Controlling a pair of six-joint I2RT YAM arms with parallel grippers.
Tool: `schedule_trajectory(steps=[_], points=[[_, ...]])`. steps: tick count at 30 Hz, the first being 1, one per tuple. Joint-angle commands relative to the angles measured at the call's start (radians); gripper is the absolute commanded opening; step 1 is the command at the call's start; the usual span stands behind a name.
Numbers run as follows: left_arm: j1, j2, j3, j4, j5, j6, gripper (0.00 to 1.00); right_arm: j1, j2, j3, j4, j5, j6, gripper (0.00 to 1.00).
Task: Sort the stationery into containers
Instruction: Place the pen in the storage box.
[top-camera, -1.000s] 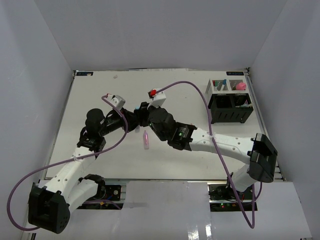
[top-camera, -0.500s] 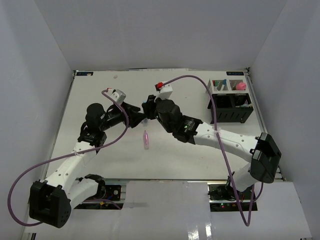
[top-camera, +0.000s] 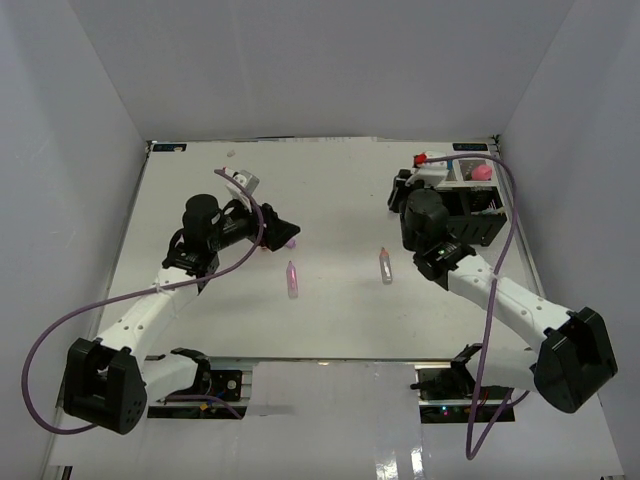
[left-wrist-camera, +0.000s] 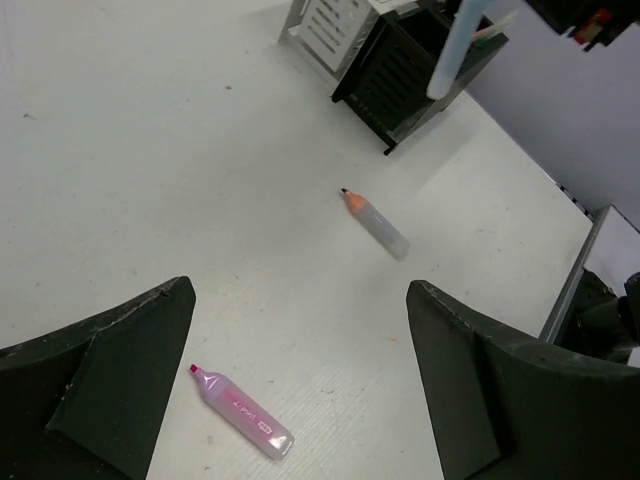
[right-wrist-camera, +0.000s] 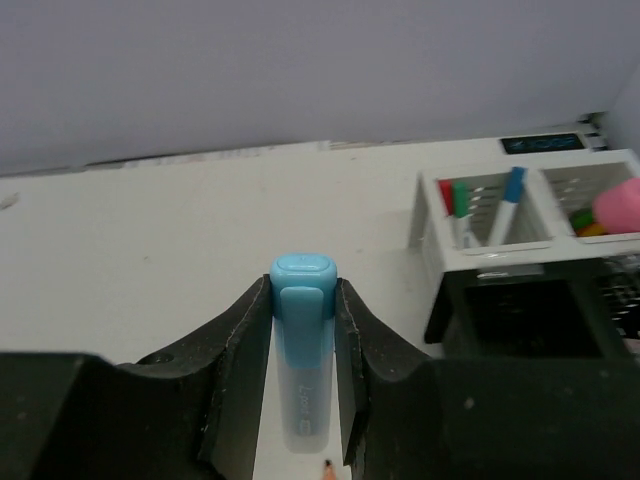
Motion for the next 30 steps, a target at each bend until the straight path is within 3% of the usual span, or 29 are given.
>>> schedule_trajectory(steps=[1,7,12,17,21,24,25,30], points=[[-0.003,0.016,0.060,-0.088,-0.112,-0.018,0.98,-0.099,-0.072,-0.067,0.201,0.071,-0.138,0.08],[-0.001,0.036,0.076,-0.149,-0.258,-0.048,0.98,-0.267,-0.095,-0.137,0.305,0.062,-0.204,0.08],[0.011,0.037,0.088,-0.201,-0.348,-0.068,0.98,-0.371,-0.022,-0.134,0.334,0.011,-0.179,0.08],[0.025,0.037,0.099,-0.227,-0.399,-0.091,0.98,-0.414,0.102,-0.104,0.333,-0.017,-0.172,0.10],[0.036,0.034,0.103,-0.242,-0.433,-0.114,0.98,-0.417,0.159,-0.115,0.333,-0.018,-0.125,0.17],[0.051,0.037,0.105,-0.248,-0.440,-0.127,0.98,-0.417,0.179,-0.140,0.333,-0.024,-0.097,0.31],[0.054,0.037,0.105,-0.248,-0.440,-0.128,0.98,-0.417,0.181,-0.144,0.333,-0.024,-0.094,0.41],[0.065,0.043,0.106,-0.250,-0.433,-0.133,0.98,-0.417,0.140,-0.128,0.234,-0.065,-0.083,0.62]])
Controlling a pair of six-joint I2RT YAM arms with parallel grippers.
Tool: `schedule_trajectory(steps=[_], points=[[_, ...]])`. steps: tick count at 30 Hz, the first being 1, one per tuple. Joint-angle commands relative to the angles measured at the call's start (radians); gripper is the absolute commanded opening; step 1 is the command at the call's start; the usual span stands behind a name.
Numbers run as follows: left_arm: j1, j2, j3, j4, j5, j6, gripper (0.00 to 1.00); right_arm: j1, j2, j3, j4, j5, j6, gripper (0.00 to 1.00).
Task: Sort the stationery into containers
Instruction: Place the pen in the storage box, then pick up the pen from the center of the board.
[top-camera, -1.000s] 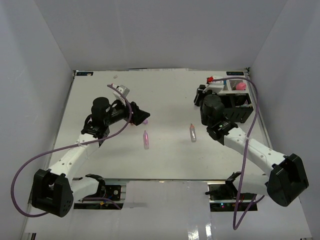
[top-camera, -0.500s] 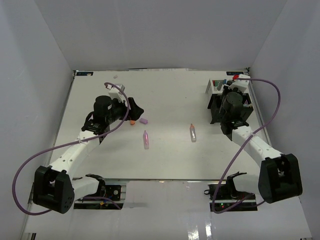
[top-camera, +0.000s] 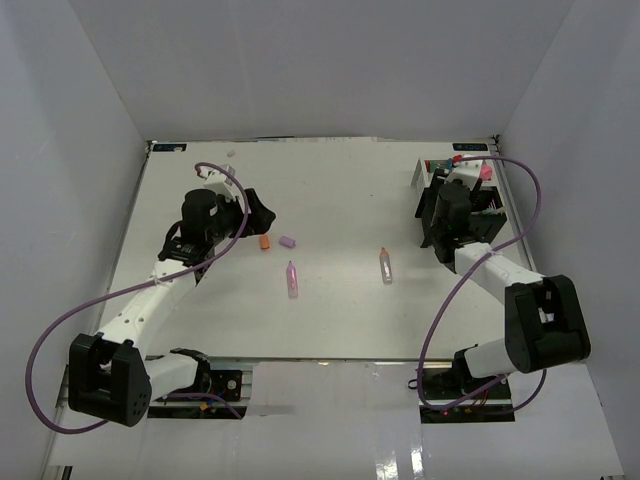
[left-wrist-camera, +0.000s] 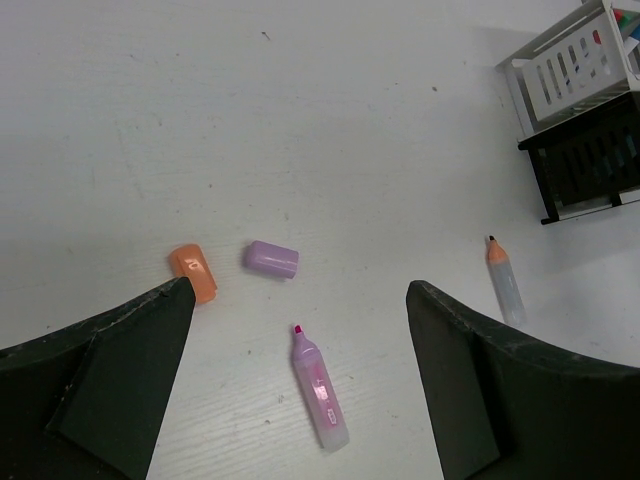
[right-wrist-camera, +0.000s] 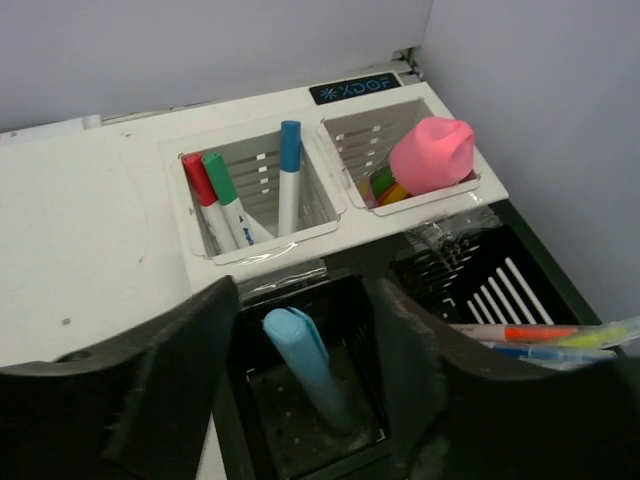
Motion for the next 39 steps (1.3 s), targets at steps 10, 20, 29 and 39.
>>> schedule_trajectory(steps=[10,20,29,39], points=[[0.031,0.006,0.041,-0.009,0.021,-0.032,0.98,0.056,-0.219,0.064,-0.411,-0.184,0.106,0.76],[0.036,0.007,0.041,-0.006,0.025,-0.034,0.98,0.277,-0.239,0.016,-0.746,-0.248,0.268,0.75],[0.040,0.015,0.041,-0.004,0.033,-0.035,0.98,0.323,-0.147,-0.052,-0.775,-0.306,0.342,0.68],[0.045,0.025,0.042,-0.003,0.048,-0.040,0.98,0.363,-0.022,-0.071,-0.777,-0.337,0.349,0.62]])
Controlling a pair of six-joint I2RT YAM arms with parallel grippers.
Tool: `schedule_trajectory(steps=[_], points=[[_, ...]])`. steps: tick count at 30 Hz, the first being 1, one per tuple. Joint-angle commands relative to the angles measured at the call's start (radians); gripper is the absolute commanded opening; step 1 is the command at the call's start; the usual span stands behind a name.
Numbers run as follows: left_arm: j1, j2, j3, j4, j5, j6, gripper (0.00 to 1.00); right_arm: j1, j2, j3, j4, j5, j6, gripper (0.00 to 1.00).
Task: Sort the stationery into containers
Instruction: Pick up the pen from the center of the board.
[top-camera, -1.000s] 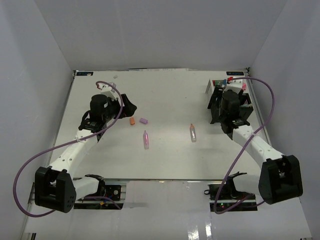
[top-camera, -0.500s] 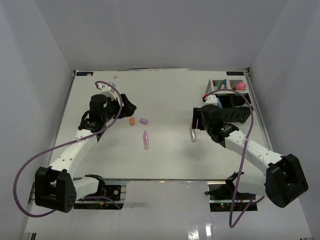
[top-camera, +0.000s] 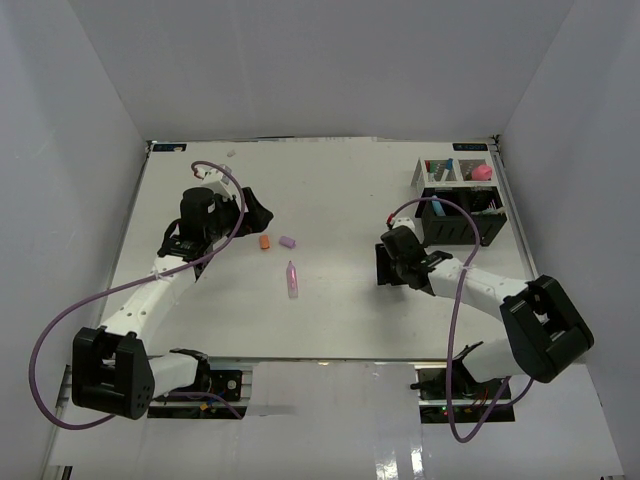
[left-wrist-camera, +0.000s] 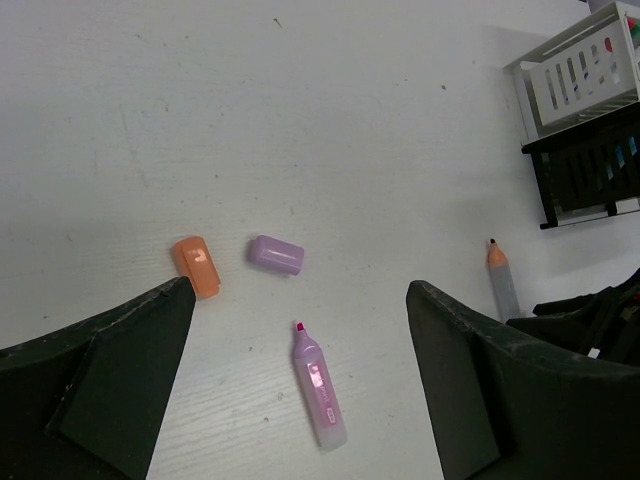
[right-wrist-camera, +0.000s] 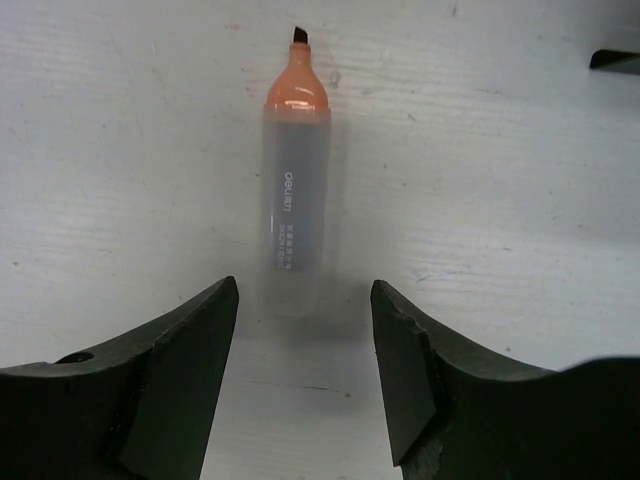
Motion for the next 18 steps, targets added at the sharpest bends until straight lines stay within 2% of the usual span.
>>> schedule_trajectory(steps=[1,18], points=[[0.006,-0.010,0.036,0.003,0.020,-0.006,0.98,0.008,0.016,-0.026,0.008,-0.026,0.016,0.62],[0.011,-0.001,0.036,0.005,0.032,-0.009,0.98,0.039,0.085,-0.036,0.036,0.000,0.021,0.54]])
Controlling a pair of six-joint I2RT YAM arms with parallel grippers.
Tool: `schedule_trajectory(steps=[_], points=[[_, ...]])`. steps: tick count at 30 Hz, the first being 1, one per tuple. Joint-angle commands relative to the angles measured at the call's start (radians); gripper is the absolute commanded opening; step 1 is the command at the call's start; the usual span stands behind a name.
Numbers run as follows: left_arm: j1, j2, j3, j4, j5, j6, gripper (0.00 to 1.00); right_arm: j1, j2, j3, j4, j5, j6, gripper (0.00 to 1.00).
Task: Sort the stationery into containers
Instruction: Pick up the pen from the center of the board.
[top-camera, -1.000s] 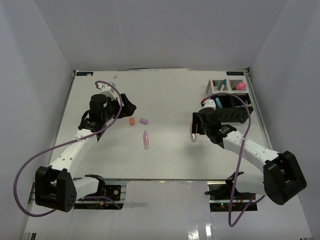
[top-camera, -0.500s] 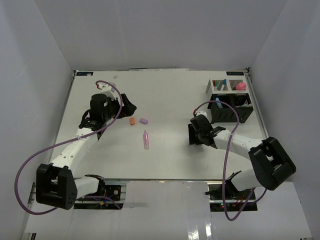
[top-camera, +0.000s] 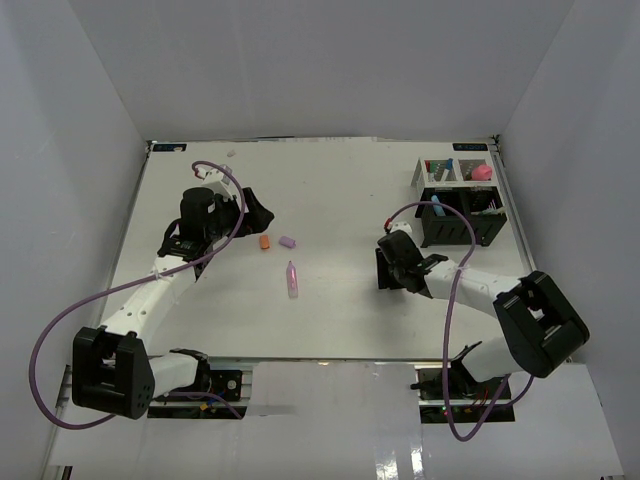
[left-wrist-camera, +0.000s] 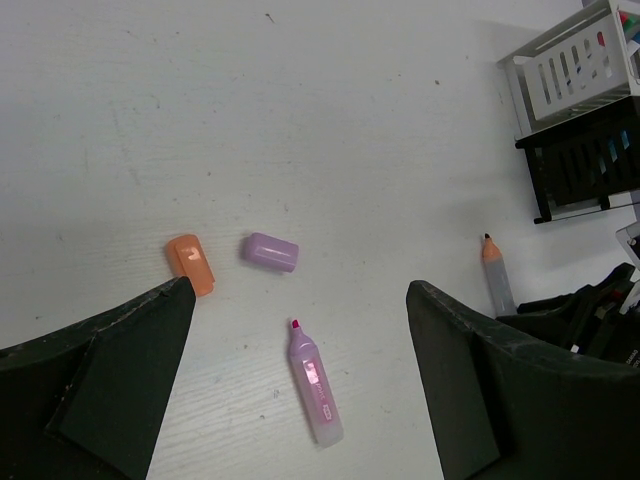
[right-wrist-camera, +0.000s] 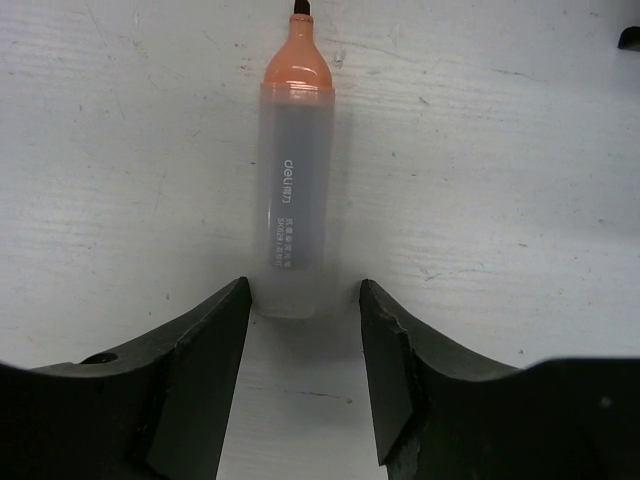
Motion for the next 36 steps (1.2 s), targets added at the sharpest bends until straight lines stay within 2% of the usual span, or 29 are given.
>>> schedule_trajectory(steps=[1,10,14,21,25,26,28,31,36], points=[[0.007,-0.003,0.036,0.004,0.016,-0.008,0.98,0.014,0.045,0.000,0.006,-0.005,0.018,0.54],[0.010,-0.001,0.036,0.004,0.022,-0.011,0.98,0.038,0.074,0.027,-0.013,0.024,0.028,0.46],[0.011,-0.003,0.036,0.006,0.024,-0.013,0.98,0.046,0.085,0.026,-0.022,0.033,0.032,0.38],[0.011,-0.003,0.033,0.010,0.037,-0.020,0.98,0.060,0.048,0.023,-0.045,0.049,0.041,0.32],[0.011,0.000,0.033,0.012,0.048,-0.025,0.98,0.067,0.039,0.024,-0.051,0.062,0.048,0.22],[0.010,0.002,0.033,0.012,0.054,-0.027,0.98,0.073,0.032,0.024,-0.050,0.064,0.048,0.16],[0.011,0.002,0.033,0.015,0.083,-0.040,0.98,0.084,0.016,0.027,-0.042,0.070,0.049,0.14],[0.010,0.005,0.036,0.027,0.129,-0.066,0.98,0.125,-0.042,0.012,0.010,0.095,0.048,0.08],[-0.001,-0.042,-0.020,0.096,0.202,-0.192,0.98,0.254,-0.159,0.017,0.120,0.202,0.046,0.08]])
